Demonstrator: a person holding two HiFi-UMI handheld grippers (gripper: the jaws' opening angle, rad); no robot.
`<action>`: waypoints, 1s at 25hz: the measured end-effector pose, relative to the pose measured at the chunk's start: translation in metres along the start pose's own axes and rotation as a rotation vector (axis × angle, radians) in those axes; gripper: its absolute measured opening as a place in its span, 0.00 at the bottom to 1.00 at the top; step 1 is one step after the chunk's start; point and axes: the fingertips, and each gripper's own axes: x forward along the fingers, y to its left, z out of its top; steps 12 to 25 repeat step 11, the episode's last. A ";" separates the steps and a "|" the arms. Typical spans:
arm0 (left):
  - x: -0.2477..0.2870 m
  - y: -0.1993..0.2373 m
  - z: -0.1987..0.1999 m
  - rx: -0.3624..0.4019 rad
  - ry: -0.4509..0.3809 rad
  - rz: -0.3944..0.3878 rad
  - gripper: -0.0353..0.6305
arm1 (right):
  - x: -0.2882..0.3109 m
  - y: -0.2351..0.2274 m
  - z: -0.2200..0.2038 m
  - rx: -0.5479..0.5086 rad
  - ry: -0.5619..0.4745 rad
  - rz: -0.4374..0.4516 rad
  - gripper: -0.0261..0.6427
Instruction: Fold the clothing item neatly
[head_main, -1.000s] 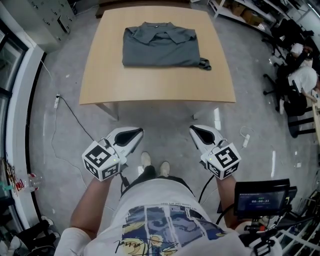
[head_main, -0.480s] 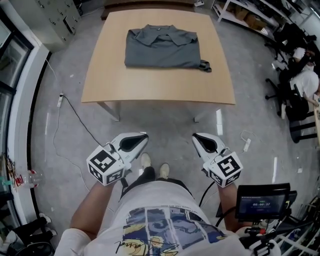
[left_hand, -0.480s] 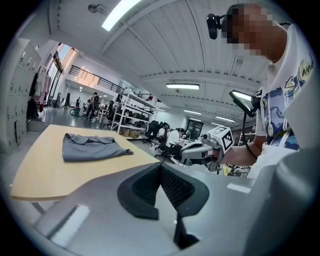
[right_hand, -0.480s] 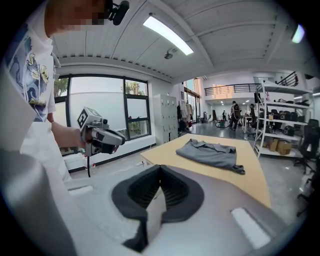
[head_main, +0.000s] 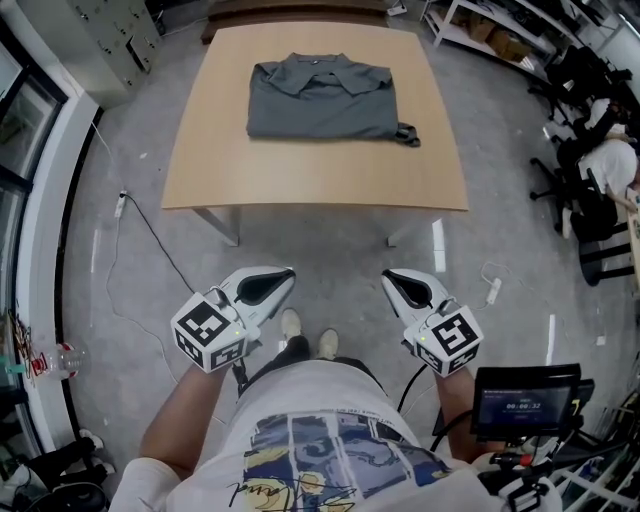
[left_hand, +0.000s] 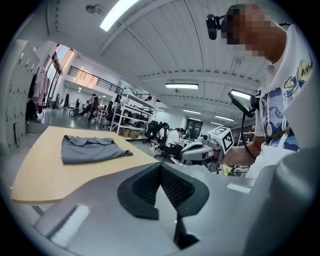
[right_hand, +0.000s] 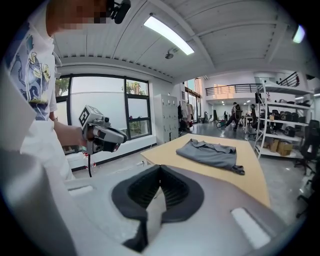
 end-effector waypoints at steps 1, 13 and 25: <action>-0.002 0.003 -0.001 0.003 0.003 -0.002 0.06 | 0.003 0.001 0.000 0.000 -0.001 -0.002 0.04; 0.002 0.022 0.008 0.012 -0.009 0.041 0.06 | 0.025 -0.011 0.012 -0.034 -0.005 0.043 0.04; 0.002 0.022 0.008 0.012 -0.009 0.041 0.06 | 0.025 -0.011 0.012 -0.034 -0.005 0.043 0.04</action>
